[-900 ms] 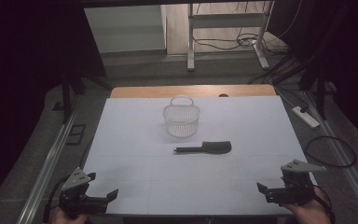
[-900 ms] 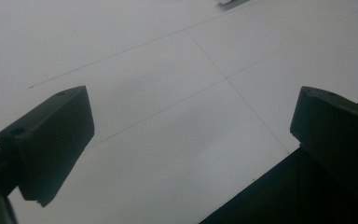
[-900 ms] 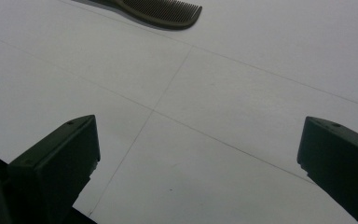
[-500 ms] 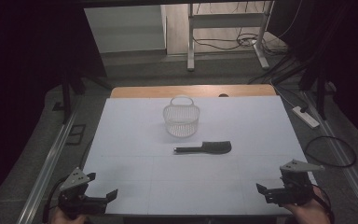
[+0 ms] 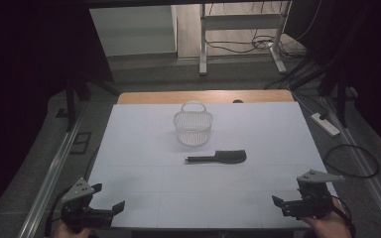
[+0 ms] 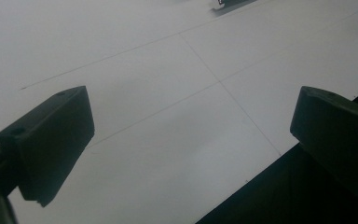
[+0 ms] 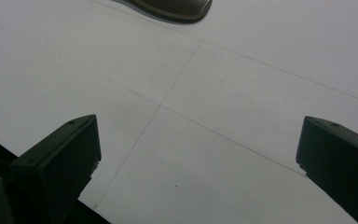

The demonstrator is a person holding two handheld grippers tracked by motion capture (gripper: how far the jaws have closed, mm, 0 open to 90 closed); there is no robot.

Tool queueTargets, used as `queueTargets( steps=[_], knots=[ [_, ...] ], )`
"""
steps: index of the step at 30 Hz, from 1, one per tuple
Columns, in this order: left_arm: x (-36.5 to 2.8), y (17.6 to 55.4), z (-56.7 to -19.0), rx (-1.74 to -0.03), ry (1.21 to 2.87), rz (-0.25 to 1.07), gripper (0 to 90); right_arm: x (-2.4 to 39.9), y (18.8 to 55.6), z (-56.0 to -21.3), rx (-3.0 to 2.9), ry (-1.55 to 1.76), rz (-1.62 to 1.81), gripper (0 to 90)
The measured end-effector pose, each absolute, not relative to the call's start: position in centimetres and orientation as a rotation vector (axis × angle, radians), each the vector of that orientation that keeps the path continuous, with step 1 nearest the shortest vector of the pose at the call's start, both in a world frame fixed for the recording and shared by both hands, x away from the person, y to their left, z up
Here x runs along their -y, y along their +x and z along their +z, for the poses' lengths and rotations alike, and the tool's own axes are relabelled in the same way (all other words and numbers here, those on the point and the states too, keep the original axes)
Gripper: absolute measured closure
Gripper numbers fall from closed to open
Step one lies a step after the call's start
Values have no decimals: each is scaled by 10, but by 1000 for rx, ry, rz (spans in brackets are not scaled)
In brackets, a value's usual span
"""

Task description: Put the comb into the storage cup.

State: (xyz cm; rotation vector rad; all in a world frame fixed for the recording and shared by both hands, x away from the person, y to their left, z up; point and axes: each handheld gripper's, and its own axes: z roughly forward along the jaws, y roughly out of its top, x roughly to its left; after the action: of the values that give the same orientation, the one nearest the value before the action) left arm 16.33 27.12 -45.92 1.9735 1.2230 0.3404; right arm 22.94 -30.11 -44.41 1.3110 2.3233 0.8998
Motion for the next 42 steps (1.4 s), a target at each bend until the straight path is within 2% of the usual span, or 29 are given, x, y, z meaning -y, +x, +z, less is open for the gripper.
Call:
queueTargets(
  steps=[27,42],
  knots=[
    [-274,163,-459,-1218,1953,330,5,294,233,-440,-2362,1162,1089,0],
    [-275,163,-459,-1219,1945,320,5,281,249,-435,-2407,1152,1087,0]
  ],
)
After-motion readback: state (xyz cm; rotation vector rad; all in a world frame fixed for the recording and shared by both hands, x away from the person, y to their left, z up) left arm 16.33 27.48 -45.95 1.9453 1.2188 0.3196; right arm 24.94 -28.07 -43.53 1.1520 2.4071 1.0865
